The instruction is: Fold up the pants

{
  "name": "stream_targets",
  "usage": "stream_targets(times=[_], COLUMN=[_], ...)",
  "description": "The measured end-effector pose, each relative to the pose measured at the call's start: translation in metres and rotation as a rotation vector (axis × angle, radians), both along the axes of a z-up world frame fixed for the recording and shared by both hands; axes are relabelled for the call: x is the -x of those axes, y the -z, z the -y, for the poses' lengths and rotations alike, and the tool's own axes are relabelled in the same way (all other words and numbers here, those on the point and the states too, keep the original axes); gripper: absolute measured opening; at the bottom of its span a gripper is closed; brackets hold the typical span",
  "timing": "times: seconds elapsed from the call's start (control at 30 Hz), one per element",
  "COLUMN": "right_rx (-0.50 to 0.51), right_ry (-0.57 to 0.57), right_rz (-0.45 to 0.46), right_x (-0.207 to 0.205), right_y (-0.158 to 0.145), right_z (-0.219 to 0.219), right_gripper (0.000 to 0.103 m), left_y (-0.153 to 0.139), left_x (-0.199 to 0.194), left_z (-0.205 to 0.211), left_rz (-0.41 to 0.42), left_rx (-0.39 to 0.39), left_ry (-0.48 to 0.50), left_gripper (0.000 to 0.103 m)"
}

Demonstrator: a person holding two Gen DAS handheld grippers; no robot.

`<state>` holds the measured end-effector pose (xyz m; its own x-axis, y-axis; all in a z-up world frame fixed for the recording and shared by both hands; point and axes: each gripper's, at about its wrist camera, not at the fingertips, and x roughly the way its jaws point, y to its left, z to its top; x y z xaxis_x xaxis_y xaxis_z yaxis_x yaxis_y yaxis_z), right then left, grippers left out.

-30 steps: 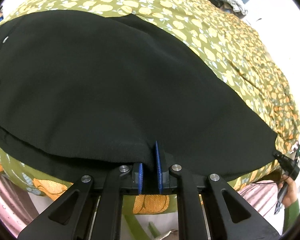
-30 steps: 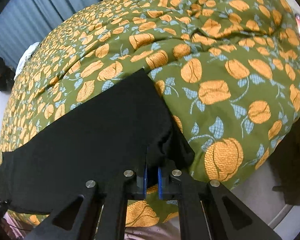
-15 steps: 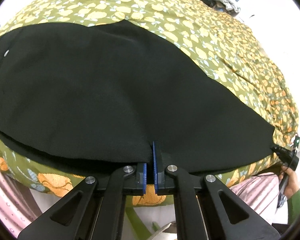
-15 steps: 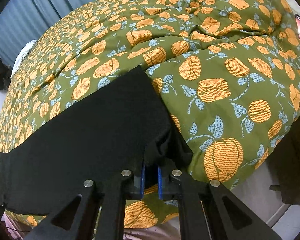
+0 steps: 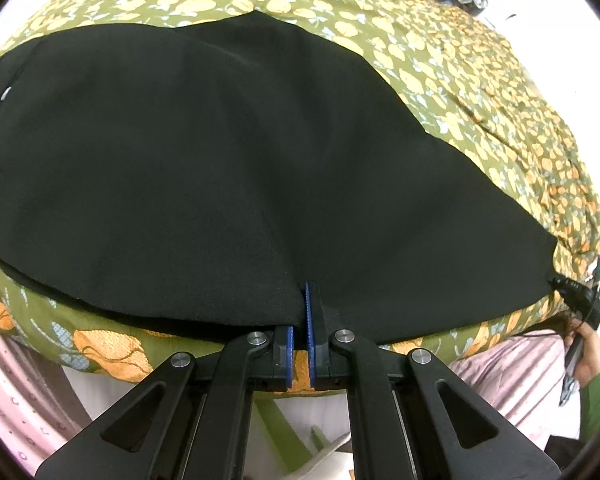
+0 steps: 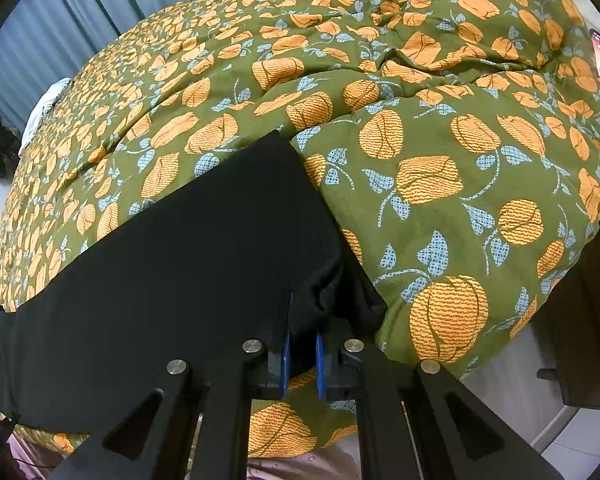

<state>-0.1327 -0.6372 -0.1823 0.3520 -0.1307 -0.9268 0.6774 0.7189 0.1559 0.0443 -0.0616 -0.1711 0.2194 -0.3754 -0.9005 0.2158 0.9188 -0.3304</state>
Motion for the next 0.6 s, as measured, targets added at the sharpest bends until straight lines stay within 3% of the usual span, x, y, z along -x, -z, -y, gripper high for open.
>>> stream_targets(times=[0.2,0.23,0.27,0.3,0.37,0.4,0.47,0.53,0.6], right_rx=[0.021,0.03,0.041,0.046,0.048,0.068,0.147,0.203,0.303], right_ry=[-0.008,-0.012,-0.021,-0.027,-0.034,-0.019,0.038,0.081,0.122], right_rz=[-0.012,-0.012,-0.001,0.016,0.095,0.112,0.146,0.165,0.162], right_x=[-0.003,-0.003,-0.003,-0.001,0.006,0.011,0.026,0.038,0.046], right_y=[-0.002,-0.003,-0.006,-0.009,-0.021,-0.026,-0.042,-0.053,-0.07], right_z=[-0.003,-0.004,-0.005,-0.006,-0.01,-0.012,-0.018,-0.022,-0.034], right_gripper=[0.01,0.014,0.02,0.036,0.059,0.072,0.087,0.087,0.087], left_y=[0.001,0.001,0.002,0.002,-0.001,-0.005,-0.014,-0.032,-0.055], left_x=[0.001,0.0,0.001,0.002,0.005,0.009,0.016,0.022,0.019], left_z=[-0.001,-0.002,-0.004,-0.006,-0.014,-0.022,-0.043,-0.074,-0.1], left_rz=[-0.01,-0.018,-0.031,-0.042,-0.056,-0.063,-0.069,-0.053,0.039], left_rx=[-0.012,-0.017,-0.029,-0.038,-0.047,-0.06,-0.073,-0.056,-0.079], left_ry=[0.008,0.004,-0.004,-0.007,-0.011,-0.018,-0.045,-0.099,-0.152], left_gripper=[0.005,0.011,0.018,0.021,0.042,0.047,0.052,0.052,0.054])
